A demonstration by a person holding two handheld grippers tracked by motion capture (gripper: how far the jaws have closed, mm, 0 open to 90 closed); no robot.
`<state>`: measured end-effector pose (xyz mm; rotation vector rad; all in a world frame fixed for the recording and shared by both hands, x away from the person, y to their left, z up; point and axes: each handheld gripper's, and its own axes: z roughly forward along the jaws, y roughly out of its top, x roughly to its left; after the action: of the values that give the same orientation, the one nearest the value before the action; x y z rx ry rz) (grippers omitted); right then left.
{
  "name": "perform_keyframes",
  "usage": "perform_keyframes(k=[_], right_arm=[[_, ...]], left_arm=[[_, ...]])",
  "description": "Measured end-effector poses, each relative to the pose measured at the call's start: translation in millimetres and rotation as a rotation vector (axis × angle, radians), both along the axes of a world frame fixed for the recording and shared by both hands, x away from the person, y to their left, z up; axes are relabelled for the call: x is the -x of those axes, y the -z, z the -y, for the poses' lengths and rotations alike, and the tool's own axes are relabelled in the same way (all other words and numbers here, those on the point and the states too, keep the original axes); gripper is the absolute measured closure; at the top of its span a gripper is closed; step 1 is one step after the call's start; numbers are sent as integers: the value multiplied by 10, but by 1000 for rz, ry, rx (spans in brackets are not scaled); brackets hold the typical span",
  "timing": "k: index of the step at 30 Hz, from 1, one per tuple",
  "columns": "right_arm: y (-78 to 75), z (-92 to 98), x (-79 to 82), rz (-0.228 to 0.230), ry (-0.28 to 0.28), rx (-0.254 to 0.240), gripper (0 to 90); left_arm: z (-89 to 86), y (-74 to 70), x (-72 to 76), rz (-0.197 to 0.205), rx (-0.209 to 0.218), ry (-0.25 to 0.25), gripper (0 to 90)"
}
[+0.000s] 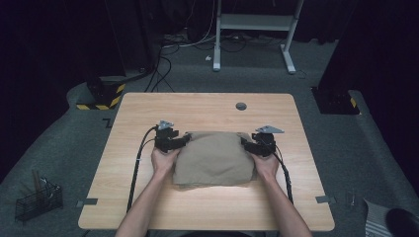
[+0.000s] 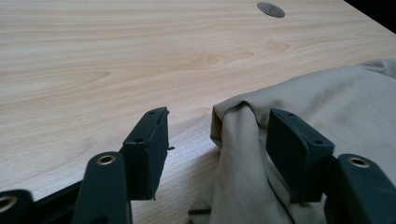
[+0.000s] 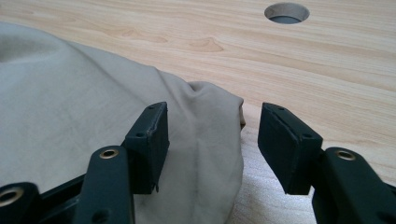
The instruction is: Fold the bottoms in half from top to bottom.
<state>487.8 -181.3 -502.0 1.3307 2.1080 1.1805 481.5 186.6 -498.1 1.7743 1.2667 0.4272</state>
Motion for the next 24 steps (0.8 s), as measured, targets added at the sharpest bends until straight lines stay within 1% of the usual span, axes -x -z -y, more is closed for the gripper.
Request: perform_keyframes(k=[2,4,7,8,10,12,16,17,18,21,22,23,24], right_arm=[[0,11,7,-1,1,-5,423],[2,18,9,4,0,4,422],[-5,45,20,5,2,-13,430],[-5,45,20,5,2,-13,430],[-16,66,26,13,3,-13,443],[-46,124,45,14,24,-33,455],[-74,142,63,16,18,-20,459],[-106,144,90,12,15,-31,462],[-118,139,101,12,11,-31,464],[-193,98,160,26,-14,-17,468],[-221,87,185,36,-24,-22,468],[-248,69,214,39,-30,-29,469],[-248,69,214,39,-30,-29,469]], left_arm=[[-27,-21,7,-2,6,2,377],[-55,-44,15,0,17,-4,372],[-130,-94,21,16,44,-13,366],[-130,-94,21,16,44,-13,364],[-188,-138,33,25,65,-26,360],[-235,-196,67,38,64,-28,359],[-239,-249,109,49,60,-16,352],[-222,-293,151,60,59,-1,350],[-208,-321,178,65,55,12,350],[-149,-412,278,88,46,53,346],[-149,-412,278,88,46,53,346],[-83,-458,343,93,53,87,344],[-83,-458,343,93,53,87,341]])
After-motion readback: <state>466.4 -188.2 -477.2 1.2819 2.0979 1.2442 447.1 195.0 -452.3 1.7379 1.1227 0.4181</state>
